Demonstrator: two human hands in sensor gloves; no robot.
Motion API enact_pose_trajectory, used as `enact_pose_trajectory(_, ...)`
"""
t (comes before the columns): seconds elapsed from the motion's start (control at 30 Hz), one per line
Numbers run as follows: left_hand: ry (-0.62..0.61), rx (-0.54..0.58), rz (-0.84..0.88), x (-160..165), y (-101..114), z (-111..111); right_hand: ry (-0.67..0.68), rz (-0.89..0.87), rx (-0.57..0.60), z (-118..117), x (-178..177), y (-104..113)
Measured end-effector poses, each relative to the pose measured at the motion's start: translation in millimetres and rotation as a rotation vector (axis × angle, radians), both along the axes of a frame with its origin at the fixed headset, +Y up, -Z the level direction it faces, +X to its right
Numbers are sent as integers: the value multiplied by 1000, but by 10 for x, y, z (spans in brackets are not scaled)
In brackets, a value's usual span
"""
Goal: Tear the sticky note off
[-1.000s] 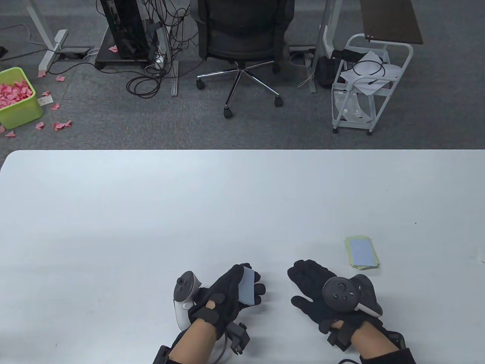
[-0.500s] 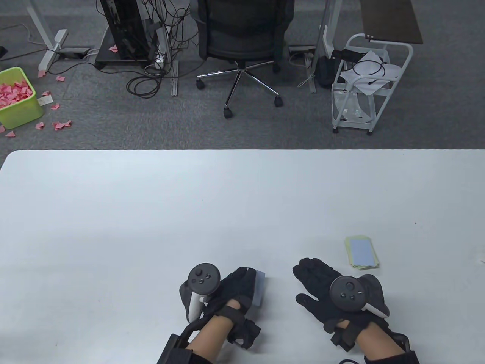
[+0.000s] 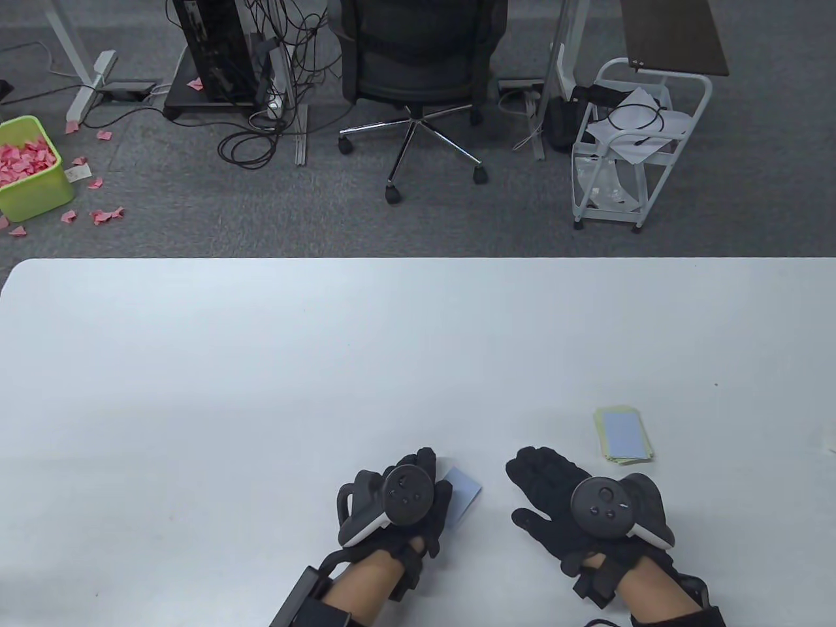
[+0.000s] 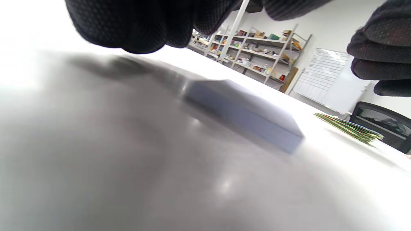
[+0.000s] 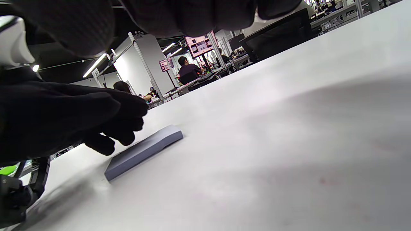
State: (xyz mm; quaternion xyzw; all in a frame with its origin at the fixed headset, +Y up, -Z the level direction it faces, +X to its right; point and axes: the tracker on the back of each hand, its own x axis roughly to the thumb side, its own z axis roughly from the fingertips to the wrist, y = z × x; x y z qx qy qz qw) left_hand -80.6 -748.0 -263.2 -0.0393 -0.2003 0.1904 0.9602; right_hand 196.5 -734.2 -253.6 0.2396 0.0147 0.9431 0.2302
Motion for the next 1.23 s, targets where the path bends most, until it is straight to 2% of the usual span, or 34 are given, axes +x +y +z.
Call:
enact_pose_trajectory(0.17,-149,92,-6,-218,171,159,5,-1,7,3,-9,-2)
enact_pose_trajectory(0.4,-218,241,-53,-434,397,353,33,21,41,36,-66,-18)
enact_pose_trajectory(0.6,-249,323,-36,-574,569,414,48,29,81,77,-73,4)
enact_pose_trajectory(0.83,-281,315,-29,-578,588,449,25,10,90,65,-1,28)
enact_pose_trajectory(1.23,-257,294,-2,-613,553,450,30,21,70,60,-16,11)
